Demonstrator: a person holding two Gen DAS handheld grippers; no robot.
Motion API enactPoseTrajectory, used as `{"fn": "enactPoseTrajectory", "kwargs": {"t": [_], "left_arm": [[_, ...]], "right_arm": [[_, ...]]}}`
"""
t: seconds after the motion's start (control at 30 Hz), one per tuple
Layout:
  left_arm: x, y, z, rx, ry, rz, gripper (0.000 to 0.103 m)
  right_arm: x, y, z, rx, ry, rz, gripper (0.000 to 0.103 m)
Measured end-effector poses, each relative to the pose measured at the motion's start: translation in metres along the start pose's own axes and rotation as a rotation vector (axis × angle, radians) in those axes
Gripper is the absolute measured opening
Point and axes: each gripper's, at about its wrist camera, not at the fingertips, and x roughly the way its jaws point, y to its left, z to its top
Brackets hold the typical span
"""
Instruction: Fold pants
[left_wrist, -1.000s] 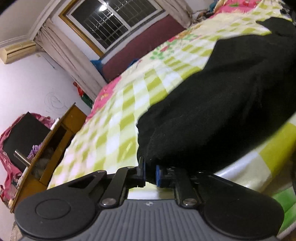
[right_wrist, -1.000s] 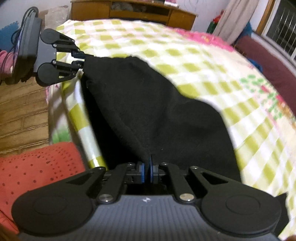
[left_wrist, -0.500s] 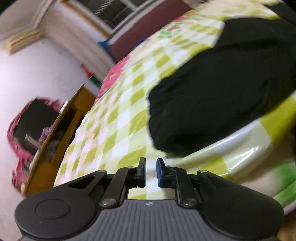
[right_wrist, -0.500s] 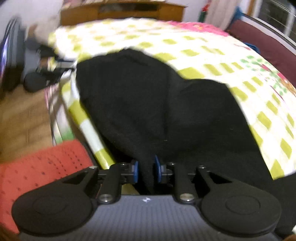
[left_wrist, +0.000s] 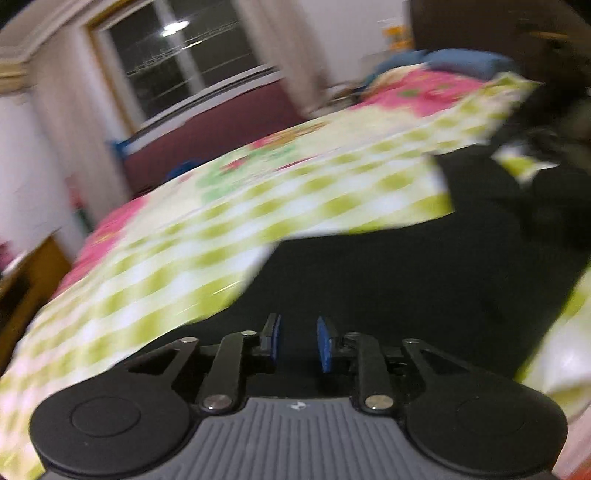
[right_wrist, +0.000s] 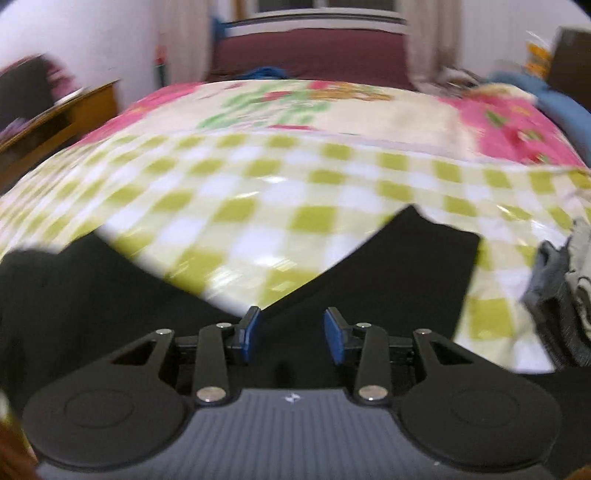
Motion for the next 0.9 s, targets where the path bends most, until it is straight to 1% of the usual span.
{"fn": "enactPoseTrajectory", "kwargs": {"t": [0.07, 0.1, 0.13, 0.2, 0.27, 0.3, 0.37, 0.4, 0.43, 0.47, 0.5, 0.57, 0.63, 0.7, 0.77, 0.8, 0.83, 0.87, 0.9], "left_arm": [[0.025, -0.028, 0.015, 0.013, -0.002, -0.066, 0.042], [0.036, -0.039, 0.021, 0.015, 0.01, -0.088, 0.042], [0.048, -0.048, 0.027, 0.012, 0.024, -0.111, 0.042], [0.067, -0.064, 0.035, 0.016, 0.048, -0.13, 0.044], [0.083, -0.079, 0.041, 0.021, 0.079, -0.143, 0.049], [0.085, -0.084, 0.041, 0.022, 0.082, -0.145, 0.05], [0.088, -0.091, 0.042, 0.052, 0.078, -0.137, 0.049], [0.086, -0.096, 0.04, 0.071, 0.073, -0.127, 0.049], [0.083, -0.099, 0.039, 0.089, 0.073, -0.123, 0.047], [0.082, -0.101, 0.038, 0.1, 0.074, -0.128, 0.038], [0.082, -0.102, 0.039, 0.107, 0.08, -0.136, 0.03], [0.078, -0.104, 0.041, 0.115, 0.079, -0.152, 0.025], [0.07, -0.105, 0.044, 0.121, 0.062, -0.164, 0.024], [0.056, -0.109, 0.048, 0.138, 0.026, -0.168, 0.024], [0.042, -0.115, 0.052, 0.156, -0.01, -0.188, 0.024], [0.036, -0.119, 0.053, 0.166, -0.021, -0.196, 0.024], [0.032, -0.124, 0.054, 0.181, -0.027, -0.203, 0.024], [0.027, -0.13, 0.054, 0.199, -0.031, -0.213, 0.024], [0.024, -0.138, 0.053, 0.22, -0.029, -0.223, 0.024]], "right_arm": [[0.032, -0.015, 0.021, 0.072, 0.032, -0.02, 0.04], [0.047, -0.021, 0.029, 0.095, 0.058, -0.03, 0.043], [0.06, -0.024, 0.035, 0.119, 0.073, -0.048, 0.043], [0.082, -0.028, 0.045, 0.135, 0.107, -0.066, 0.043], [0.102, -0.03, 0.05, 0.157, 0.14, -0.115, 0.046], [0.114, -0.033, 0.052, 0.165, 0.156, -0.132, 0.047], [0.129, -0.041, 0.049, 0.164, 0.157, -0.186, 0.042], [0.13, -0.047, 0.048, 0.175, 0.149, -0.191, 0.036], [0.128, -0.055, 0.046, 0.198, 0.143, -0.194, 0.014], [0.122, -0.065, 0.044, 0.226, 0.139, -0.174, 0.006], [0.116, -0.075, 0.042, 0.258, 0.136, -0.141, 0.003], [0.089, -0.09, 0.037, 0.288, 0.092, -0.108, 0.003], [0.042, -0.105, 0.026, 0.323, 0.015, -0.064, 0.003], [-0.008, -0.122, 0.01, 0.381, -0.067, -0.019, 0.003], [-0.068, -0.144, -0.018, 0.467, -0.159, 0.012, 0.003], [-0.091, -0.153, -0.032, 0.504, -0.193, 0.022, 0.003], [-0.116, -0.164, -0.052, 0.547, -0.223, 0.019, 0.003], [-0.132, -0.172, -0.069, 0.58, -0.235, 0.005, 0.003], [-0.146, -0.182, -0.092, 0.62, -0.244, -0.011, 0.003]]}}
